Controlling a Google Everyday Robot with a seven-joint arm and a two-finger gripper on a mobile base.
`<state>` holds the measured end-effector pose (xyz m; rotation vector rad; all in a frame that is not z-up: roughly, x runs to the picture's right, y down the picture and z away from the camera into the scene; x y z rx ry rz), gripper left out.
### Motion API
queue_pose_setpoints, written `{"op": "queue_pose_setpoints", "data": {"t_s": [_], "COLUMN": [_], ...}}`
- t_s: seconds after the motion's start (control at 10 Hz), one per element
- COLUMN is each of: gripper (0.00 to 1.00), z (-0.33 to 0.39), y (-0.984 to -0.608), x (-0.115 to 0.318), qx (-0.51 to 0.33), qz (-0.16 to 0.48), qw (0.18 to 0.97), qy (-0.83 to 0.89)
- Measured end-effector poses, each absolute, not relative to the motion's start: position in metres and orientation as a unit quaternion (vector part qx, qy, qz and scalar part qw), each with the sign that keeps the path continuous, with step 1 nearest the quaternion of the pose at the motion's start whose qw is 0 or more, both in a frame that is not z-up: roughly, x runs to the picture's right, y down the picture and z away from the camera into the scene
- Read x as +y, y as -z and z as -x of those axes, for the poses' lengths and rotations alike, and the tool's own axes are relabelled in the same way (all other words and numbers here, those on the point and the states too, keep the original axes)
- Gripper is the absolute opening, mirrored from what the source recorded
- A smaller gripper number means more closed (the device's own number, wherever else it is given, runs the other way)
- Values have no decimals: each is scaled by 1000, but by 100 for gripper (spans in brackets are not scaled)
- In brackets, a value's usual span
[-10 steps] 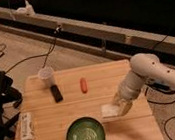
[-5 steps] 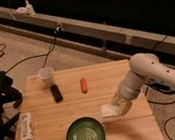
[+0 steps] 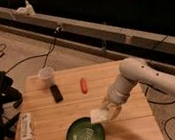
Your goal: Place the white sponge in the ceramic bowl
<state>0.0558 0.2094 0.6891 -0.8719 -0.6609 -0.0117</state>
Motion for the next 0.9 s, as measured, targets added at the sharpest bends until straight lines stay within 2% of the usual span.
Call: {"op": "queue_pose_setpoints", "data": {"t_s": [0.2,0.7,0.8,0.9], "gripper": [10,60,69,73], "z": [-24,54,61,63], "y": [-684,-690,-696,-697], "x": [222,276,283,286], "qx": [-342,-391,-393,-394], "qz": [421,449,452,453], "qw": [839,796,792,791], "qy": [32,111,115,117]}}
